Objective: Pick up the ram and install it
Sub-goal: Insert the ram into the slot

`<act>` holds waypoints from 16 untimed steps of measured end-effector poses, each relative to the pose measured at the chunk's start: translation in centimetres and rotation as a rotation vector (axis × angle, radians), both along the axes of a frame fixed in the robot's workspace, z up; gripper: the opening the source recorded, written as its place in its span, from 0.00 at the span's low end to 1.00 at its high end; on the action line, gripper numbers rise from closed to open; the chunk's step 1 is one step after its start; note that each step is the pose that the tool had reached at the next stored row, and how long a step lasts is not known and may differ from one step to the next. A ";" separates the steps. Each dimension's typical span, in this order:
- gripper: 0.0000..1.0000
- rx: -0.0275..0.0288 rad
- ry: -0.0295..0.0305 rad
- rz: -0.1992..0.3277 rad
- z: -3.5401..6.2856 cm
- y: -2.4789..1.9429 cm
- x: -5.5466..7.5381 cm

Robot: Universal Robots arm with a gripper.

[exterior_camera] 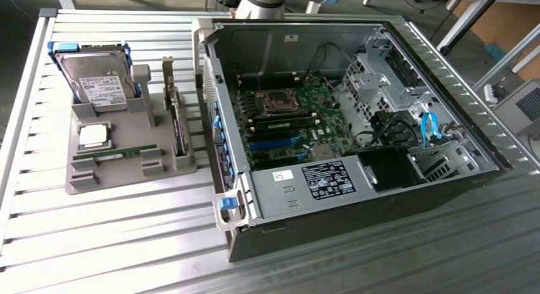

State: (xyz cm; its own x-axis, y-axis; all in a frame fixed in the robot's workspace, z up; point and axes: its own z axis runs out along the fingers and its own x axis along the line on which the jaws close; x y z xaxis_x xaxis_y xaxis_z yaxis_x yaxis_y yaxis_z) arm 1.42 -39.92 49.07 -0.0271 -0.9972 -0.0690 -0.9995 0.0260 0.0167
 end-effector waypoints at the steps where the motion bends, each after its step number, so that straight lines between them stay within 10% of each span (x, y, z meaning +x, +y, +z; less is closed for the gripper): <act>1: 0.11 0.0001 0.0000 0.003 -0.25 0.36 -0.2; 9: 0.11 0.0000 0.0000 0.007 -1.79 1.32 -0.9; 16: 0.11 -0.0001 0.0001 0.007 -5.03 1.14 -0.1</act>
State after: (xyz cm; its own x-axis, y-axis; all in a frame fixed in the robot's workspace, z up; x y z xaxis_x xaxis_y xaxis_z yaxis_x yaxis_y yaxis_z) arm 1.32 -38.78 44.04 -0.0204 -0.9974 -0.0689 -0.9997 0.0193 0.0168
